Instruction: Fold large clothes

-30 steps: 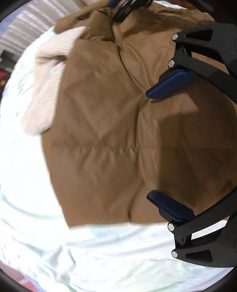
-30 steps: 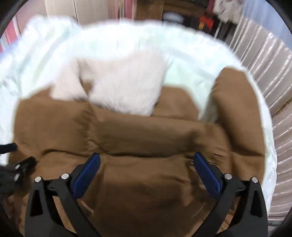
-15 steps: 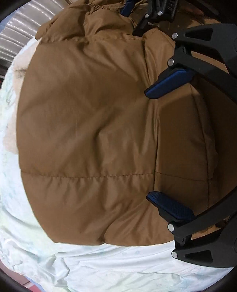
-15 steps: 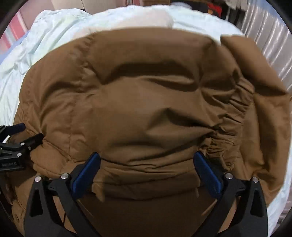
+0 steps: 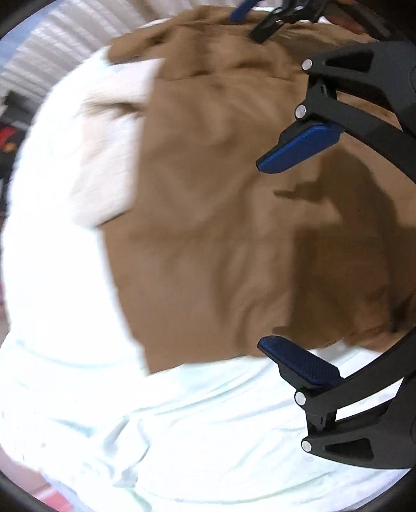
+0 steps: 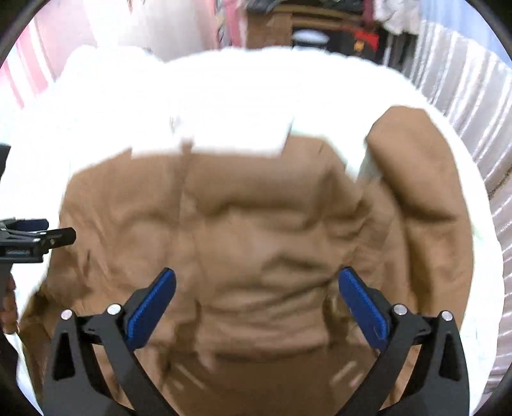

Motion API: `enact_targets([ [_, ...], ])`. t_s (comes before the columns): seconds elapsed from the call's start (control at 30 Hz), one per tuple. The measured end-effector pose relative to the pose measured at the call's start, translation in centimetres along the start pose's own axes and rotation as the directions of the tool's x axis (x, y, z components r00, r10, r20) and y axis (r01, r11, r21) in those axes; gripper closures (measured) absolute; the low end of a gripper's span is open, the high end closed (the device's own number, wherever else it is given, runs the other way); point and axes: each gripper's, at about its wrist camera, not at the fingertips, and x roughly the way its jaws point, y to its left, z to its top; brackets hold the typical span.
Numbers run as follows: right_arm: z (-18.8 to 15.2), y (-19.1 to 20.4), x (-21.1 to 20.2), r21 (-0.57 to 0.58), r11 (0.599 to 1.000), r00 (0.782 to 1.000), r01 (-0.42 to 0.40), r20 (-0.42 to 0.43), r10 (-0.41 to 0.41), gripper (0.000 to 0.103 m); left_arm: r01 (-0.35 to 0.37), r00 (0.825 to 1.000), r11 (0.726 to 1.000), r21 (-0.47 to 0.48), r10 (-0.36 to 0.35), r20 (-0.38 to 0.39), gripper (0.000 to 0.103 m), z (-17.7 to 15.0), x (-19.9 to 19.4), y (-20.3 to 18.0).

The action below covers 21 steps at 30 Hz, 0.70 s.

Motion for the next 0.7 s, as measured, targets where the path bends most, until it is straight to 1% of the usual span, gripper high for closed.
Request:
enact_targets([
  [0.03,0.5,-0.1,-0.1,0.015,1.000,1.000,0.011,0.009,-0.011,0.002,0.014,1.000,1.000,-0.017,-0.014,0.015,0.003,1.1,0.4,-0.1],
  [0.07,1.1,-0.2,0.0,0.030,0.999,1.000,0.024,0.016,-0.025,0.002,0.016,1.000,1.000,-0.027,-0.015,0.023,0.003,-0.1,0.2,0.8],
  [0.1,1.5,-0.2,0.2,0.045,0.999,0.999,0.031,0.024,-0.033,0.002,0.007,1.000,1.000,-0.029,-0.007,0.023,0.003,-2.3,-1.4,1.4],
  [0.13,1.8,-0.3,0.4,0.058,0.998,0.999,0.035,0.026,-0.037,0.002,-0.009,1.000,1.000,-0.016,0.009,0.014,0.003,-1.6,-1.2,1.7],
  [0.17,2.2,-0.4,0.9,0.080,0.996,0.999,0.043,0.029,-0.045,0.002,-0.033,0.999,0.999,0.011,0.033,0.001,0.003,-1.6,0.9,0.3],
  [0.23,3.1,-0.6,1.8,0.116,0.993,0.999,0.031,0.037,-0.035,0.002,-0.071,0.997,0.996,0.047,0.071,0.004,0.003,-0.6,2.5,-1.8],
  [0.3,3.0,0.2,2.4,0.146,0.989,0.998,0.018,0.055,-0.027,0.002,-0.059,0.998,0.996,0.073,0.057,0.030,0.003,0.5,3.2,-4.1],
  [0.37,3.8,0.5,3.8,0.159,0.986,0.998,0.040,0.049,-0.048,0.002,-0.059,0.997,0.996,0.065,0.055,0.059,0.003,0.9,3.3,-6.1],
  [0.43,4.0,1.1,5.5,0.152,0.985,0.996,0.077,0.038,-0.084,0.002,-0.058,0.996,0.997,0.041,0.055,0.064,0.003,1.7,4.4,-6.8],
  [0.5,4.0,1.0,6.5,0.132,0.987,0.994,0.096,0.033,-0.101,0.001,-0.034,0.999,0.999,0.020,0.034,0.020,0.003,2.3,6.3,-7.3],
  [0.57,3.9,1.5,7.5,0.096,0.989,0.993,0.116,0.007,-0.117,0.001,-0.047,0.999,0.998,0.048,0.047,0.001,0.003,2.4,7.0,-7.7],
  [0.6,3.8,1.8,8.3,0.065,0.989,0.991,0.134,-0.028,-0.133,0.001,-0.062,0.998,0.996,0.069,0.062,-0.005,0.003,2.6,7.4,-8.4],
  [0.67,3.2,2.4,9.6,0.014,0.986,0.982,0.168,-0.083,-0.167,0.001,-0.083,0.996,0.992,0.092,0.085,-0.013,0.003,2.8,8.0,-9.3],
  [0.7,2.9,2.7,9.8,-0.008,0.983,0.978,0.186,-0.093,-0.186,0.001,-0.089,0.996,0.992,0.094,0.091,-0.015,0.003,3.3,8.6,-10.5],
])
